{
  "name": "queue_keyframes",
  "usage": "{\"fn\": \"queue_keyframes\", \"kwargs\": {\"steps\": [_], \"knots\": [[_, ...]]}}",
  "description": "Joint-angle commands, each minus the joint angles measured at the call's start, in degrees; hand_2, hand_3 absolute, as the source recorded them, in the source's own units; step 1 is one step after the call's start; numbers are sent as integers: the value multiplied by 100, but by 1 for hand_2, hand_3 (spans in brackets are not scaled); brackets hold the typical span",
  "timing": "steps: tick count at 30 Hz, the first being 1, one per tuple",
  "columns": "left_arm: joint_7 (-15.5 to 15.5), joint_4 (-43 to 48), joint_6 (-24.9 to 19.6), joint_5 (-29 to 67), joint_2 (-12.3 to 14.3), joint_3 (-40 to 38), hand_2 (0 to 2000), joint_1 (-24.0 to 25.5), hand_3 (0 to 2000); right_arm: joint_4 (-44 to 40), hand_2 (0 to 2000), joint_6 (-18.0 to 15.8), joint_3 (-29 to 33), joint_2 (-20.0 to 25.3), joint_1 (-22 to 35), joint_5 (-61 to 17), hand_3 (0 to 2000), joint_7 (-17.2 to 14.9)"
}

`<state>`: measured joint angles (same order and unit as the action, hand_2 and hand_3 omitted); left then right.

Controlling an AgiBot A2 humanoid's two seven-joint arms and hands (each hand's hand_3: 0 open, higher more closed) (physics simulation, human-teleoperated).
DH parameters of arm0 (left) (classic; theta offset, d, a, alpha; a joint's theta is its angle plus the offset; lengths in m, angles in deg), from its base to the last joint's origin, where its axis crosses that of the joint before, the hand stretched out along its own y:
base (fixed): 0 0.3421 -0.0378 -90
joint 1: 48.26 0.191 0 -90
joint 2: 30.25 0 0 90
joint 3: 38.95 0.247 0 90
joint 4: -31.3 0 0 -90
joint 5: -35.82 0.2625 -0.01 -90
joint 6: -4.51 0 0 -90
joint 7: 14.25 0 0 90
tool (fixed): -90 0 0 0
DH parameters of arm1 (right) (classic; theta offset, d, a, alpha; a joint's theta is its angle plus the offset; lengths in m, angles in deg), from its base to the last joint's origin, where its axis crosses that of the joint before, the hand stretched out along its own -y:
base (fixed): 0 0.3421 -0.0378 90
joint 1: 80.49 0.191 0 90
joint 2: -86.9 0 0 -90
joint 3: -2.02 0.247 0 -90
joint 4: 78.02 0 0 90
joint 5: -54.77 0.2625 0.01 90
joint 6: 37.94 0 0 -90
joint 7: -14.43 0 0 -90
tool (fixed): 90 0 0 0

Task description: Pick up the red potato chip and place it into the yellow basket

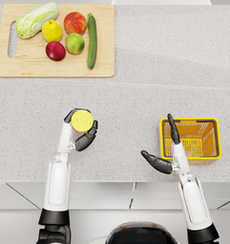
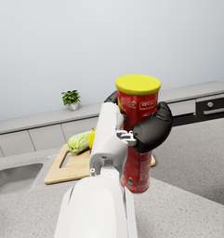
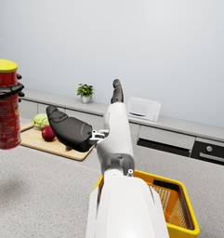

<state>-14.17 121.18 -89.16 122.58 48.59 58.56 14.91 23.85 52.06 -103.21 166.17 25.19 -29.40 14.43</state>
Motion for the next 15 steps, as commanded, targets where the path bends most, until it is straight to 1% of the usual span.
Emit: {"fn": "queue_keyframes", "kwargs": {"steps": [1, 2, 5, 8, 11, 12, 15], "knots": [[-4, 978, -11, -1, 352, 555, 2000, -540, 2000, -122, 0, 0, -717, 289, 280, 0, 0, 0], [-9, 1018, -22, -2, 423, 681, 2000, -587, 2000, -145, 0, 0, -819, 314, 333, 0, 0, 0], [-24, 1241, -49, -3, 603, 1261, 2000, -638, 2000, -374, 0, 0, -860, 583, 624, 0, 0, 0], [-37, 1160, -91, -4, 729, 1794, 2000, -647, 2000, -482, 0, 0, -957, 748, 792, 0, 0, 0], [-43, 1218, -111, -4, 712, 2037, 2000, -562, 2000, -556, 0, 1, -887, 851, 898, 0, 0, 0], [-28, 1250, -129, 4, 673, 2097, 2000, -510, 2000, -575, 0, 66, -873, 867, 924, -5, 0, -1], [-15, 1450, -101, 23, 516, 2267, 2000, -358, 2000, -618, 0, 65, -852, 942, 1061, -14, 0, -5]]}}
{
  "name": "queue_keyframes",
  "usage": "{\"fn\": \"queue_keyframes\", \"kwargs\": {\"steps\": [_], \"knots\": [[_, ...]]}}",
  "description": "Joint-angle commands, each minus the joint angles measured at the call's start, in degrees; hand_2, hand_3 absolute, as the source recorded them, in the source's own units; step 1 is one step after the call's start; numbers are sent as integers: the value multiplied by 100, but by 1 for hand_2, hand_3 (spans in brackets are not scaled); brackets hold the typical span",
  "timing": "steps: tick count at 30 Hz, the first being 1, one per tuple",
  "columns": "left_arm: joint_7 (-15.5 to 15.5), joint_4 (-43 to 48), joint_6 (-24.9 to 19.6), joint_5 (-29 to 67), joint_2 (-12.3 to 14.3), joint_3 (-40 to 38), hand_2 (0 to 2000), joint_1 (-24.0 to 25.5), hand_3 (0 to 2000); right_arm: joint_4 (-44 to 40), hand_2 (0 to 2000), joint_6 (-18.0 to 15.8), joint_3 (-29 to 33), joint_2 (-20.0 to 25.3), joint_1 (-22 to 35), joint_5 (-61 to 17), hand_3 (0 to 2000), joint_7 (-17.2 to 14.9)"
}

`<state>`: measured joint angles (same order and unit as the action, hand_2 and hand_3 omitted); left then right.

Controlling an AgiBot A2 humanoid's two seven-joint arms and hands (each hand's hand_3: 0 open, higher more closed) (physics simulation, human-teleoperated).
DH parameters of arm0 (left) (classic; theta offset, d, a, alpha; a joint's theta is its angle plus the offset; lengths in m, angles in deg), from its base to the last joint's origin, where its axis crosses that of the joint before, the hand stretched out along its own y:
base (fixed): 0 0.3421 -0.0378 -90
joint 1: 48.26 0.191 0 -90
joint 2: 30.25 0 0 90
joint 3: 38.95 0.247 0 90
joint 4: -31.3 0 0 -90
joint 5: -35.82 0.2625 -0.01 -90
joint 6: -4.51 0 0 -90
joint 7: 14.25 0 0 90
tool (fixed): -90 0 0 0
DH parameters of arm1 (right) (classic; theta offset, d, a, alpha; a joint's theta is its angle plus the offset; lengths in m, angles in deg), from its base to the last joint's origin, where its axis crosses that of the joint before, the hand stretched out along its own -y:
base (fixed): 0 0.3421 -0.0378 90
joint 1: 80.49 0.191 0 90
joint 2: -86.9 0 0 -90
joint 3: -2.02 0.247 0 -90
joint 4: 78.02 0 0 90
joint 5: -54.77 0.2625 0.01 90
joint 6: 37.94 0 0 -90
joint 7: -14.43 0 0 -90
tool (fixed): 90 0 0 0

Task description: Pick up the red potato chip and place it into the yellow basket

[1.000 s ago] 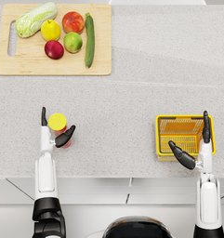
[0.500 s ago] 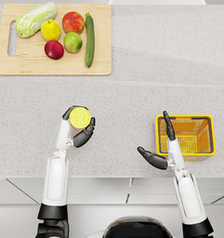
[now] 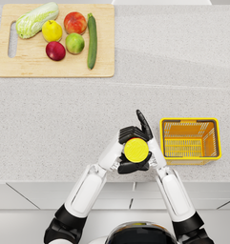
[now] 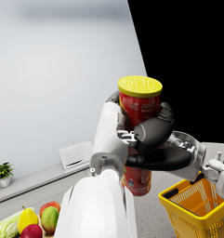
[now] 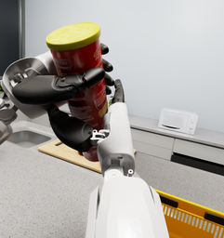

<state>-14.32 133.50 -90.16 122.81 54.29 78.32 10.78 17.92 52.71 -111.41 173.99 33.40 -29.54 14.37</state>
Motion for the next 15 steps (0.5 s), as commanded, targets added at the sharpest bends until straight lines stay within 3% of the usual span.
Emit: {"fn": "queue_keyframes", "kwargs": {"steps": [1, 2, 3, 4, 7, 8, 9, 11, 13, 15], "knots": [[4, 250, 45, 9, -99, 304, 2000, 77, 2000, 18, 0, -75, -21, 148, 229, -2, 0, -6], [14, 213, 73, 14, -126, 273, 2000, 73, 2000, 28, 1361, -231, 3, 121, 206, -4, 327, -9], [13, 232, 155, 17, -166, 255, 2000, 79, 2000, 13, 2000, -727, -17, 98, 190, -9, 653, -13], [-1, 232, 250, 15, -180, 268, 2000, 70, 2000, 16, 2000, -1079, -72, 64, 170, -12, 980, -16], [-41, 213, 218, 4, -202, 206, 2000, 50, 2000, 13, 2000, -1629, -79, 29, 221, -11, 1960, 5], [-55, 283, 224, -1, -247, 193, 639, 86, 1673, 13, 2000, -1510, -85, 23, 224, -2, 2000, 5], [-36, 327, 364, -5, -290, 98, 0, 132, 1347, -1, 2000, -1462, 5, 42, 249, 2, 2000, -25], [-13, 566, 448, -12, -376, -199, 0, 252, 693, -9, 2000, -1443, 307, 87, 303, 6, 2000, -30], [-3, 1063, 458, -18, -571, -770, 0, 462, 40, 16, 2000, -1307, 1157, 196, 485, 7, 2000, 17], [2, 1400, 462, -21, -746, -1595, 0, 806, 0, 196, 2000, -1050, 2013, 151, 583, 8, 2000, 29]]}}
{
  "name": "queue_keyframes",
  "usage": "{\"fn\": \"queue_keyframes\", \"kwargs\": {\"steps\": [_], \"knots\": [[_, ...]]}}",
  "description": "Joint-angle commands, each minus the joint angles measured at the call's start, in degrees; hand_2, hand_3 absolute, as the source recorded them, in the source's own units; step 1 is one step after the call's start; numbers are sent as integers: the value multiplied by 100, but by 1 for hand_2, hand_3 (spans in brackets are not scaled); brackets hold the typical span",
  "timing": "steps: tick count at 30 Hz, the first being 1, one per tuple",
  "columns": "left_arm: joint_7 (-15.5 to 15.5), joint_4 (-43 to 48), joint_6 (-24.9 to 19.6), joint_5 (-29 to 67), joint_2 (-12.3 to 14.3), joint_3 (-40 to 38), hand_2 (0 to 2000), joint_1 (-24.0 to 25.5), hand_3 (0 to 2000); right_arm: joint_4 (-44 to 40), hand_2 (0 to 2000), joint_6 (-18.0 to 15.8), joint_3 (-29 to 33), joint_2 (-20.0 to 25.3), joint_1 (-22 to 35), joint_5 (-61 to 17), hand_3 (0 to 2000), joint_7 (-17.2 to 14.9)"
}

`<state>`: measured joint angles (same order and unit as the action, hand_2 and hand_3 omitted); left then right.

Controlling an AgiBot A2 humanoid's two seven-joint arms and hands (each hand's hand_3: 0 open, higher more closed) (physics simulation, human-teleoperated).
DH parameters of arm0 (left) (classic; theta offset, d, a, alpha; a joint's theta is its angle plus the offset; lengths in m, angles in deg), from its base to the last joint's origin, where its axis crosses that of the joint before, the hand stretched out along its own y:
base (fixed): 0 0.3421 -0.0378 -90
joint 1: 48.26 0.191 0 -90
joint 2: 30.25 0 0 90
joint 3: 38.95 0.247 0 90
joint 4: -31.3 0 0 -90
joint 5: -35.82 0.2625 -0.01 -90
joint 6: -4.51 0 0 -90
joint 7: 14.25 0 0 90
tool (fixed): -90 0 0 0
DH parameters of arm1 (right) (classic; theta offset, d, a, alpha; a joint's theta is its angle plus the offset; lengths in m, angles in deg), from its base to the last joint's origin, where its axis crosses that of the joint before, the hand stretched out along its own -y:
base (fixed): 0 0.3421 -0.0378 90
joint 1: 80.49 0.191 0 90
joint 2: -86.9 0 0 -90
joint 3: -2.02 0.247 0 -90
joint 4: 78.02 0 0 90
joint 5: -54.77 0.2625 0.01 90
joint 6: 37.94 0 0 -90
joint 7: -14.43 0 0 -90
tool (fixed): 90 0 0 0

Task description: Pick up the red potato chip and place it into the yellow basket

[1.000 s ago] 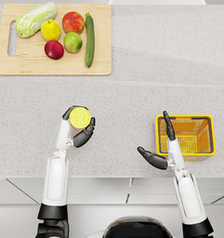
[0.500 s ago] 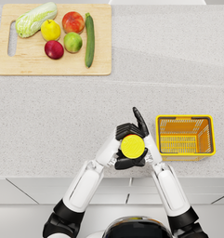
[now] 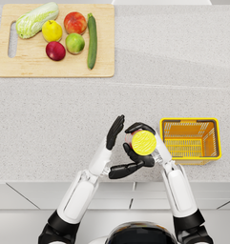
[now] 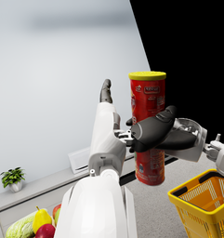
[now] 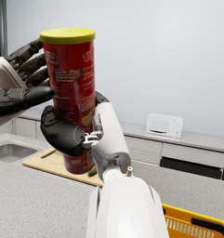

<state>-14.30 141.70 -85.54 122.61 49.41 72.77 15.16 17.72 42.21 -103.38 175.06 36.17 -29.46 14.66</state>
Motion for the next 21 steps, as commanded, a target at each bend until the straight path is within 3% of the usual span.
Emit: {"fn": "queue_keyframes", "kwargs": {"steps": [1, 4, 7, 8, 9, 11, 14, 15, 16, 18, 20, 21], "knots": [[2, 580, 1, -1, -254, -1583, 0, 583, 0, 282, 2000, 72, 1705, -7, 306, 2, 2000, 3], [4, 217, 4, -4, -41, -2675, 0, 900, 0, 175, 2000, 315, 2829, -22, 132, 6, 2000, 29], [5, -59, 5, -7, -32, -2690, 0, 999, 0, -13, 2000, 386, 3023, 64, -145, 10, 2000, 13], [5, -141, 5, -8, -33, -2623, 0, 972, 0, -135, 2000, 395, 2974, 67, -242, 11, 2000, -153], [5, -191, 5, -8, -32, -2565, 0, 948, 0, -249, 2000, 364, 2932, 78, -305, 14, 2000, -671], [5, -298, 5, -9, -26, -2476, 0, 898, 0, -507, 2000, 419, 2814, 82, -391, 11, 2000, -1316], [5, -435, 5, -8, -12, -2434, 0, 892, 0, -900, 2000, 372, 2606, 83, -478, 10, 2000, -1752], [5, -468, 5, -8, -7, -2430, 0, 886, 0, -991, 639, 321, 2574, 74, -465, 10, 1673, -1825], [5, -518, 5, -8, -2, -2400, 0, 845, 0, -961, 0, 350, 2576, 76, -487, 10, 1347, -1886], [5, -628, 5, -8, 9, -2363, 0, 701, 0, -748, 0, 375, 2580, 76, -506, 11, 693, -1953], [5, -751, 5, -8, 30, -2263, 0, 522, 0, -450, 0, 672, 2487, 62, -468, 13, 40, -1015], [5, -741, 5, -8, 42, -2227, 0, 427, 0, -264, 0, 761, 2482, 50, -428, 13, 0, -734]]}}
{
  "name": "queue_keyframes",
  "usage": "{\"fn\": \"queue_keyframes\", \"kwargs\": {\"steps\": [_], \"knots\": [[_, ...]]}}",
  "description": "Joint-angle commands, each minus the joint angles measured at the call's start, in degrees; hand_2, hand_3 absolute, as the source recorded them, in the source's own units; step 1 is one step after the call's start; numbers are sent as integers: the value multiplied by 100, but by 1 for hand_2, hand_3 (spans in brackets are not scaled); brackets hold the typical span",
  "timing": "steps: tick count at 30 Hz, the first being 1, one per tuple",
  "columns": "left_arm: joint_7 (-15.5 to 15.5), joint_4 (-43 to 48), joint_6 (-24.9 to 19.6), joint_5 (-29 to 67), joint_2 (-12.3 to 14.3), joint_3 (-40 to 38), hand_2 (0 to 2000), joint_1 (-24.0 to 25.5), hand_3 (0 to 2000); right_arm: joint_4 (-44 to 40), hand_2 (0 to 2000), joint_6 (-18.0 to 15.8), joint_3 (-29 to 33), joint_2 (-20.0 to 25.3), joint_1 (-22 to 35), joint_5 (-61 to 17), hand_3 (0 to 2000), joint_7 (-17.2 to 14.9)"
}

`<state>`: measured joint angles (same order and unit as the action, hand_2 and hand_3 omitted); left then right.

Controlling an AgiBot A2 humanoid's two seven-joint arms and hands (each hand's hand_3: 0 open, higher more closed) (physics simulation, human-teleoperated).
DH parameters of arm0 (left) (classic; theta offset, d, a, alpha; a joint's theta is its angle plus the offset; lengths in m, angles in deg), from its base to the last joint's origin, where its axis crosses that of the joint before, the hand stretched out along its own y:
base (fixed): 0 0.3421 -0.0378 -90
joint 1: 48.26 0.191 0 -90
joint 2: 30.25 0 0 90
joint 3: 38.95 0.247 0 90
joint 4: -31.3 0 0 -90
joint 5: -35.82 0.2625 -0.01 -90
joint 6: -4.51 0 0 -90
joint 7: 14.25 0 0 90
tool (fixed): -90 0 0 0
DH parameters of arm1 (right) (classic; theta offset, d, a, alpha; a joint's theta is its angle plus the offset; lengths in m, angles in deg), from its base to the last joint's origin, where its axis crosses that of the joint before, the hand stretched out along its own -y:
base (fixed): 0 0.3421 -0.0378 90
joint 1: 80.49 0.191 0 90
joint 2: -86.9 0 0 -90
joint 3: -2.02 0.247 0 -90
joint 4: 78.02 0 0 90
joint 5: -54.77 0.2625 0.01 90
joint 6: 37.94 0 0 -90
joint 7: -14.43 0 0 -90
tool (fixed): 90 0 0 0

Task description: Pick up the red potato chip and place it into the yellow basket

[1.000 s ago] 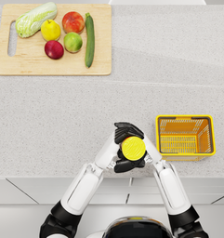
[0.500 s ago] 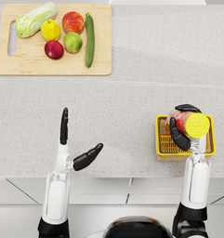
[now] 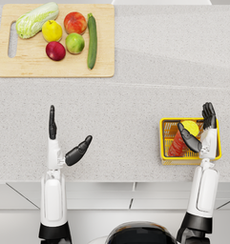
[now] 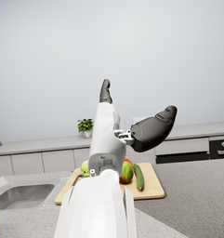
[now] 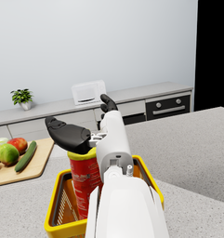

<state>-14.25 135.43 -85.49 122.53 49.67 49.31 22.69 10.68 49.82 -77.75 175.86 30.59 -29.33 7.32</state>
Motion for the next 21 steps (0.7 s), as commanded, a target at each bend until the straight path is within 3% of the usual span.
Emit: {"fn": "queue_keyframes", "kwargs": {"steps": [1, 3, 6, 9, 21], "knots": [[0, -110, 0, 0, 29, 132, 0, -516, 0, 699, 0, 63, -129, -76, 224, 0, 0, 201], [0, -351, 0, 0, 15, -20, 0, -948, 0, 952, 0, 142, -144, -202, 501, 0, 0, 449], [0, -611, 0, 1, -49, -467, 0, -1200, 0, 955, 0, 194, 66, -281, 709, 0, 0, 614], [0, -803, 0, 0, -40, -864, 0, -1096, 0, 947, 0, 213, 235, -236, 527, 0, 0, 675], [0, -882, 0, -2, 8, -840, 0, -875, 0, 787, 0, 224, 143, -212, 388, 0, 0, 710]]}}
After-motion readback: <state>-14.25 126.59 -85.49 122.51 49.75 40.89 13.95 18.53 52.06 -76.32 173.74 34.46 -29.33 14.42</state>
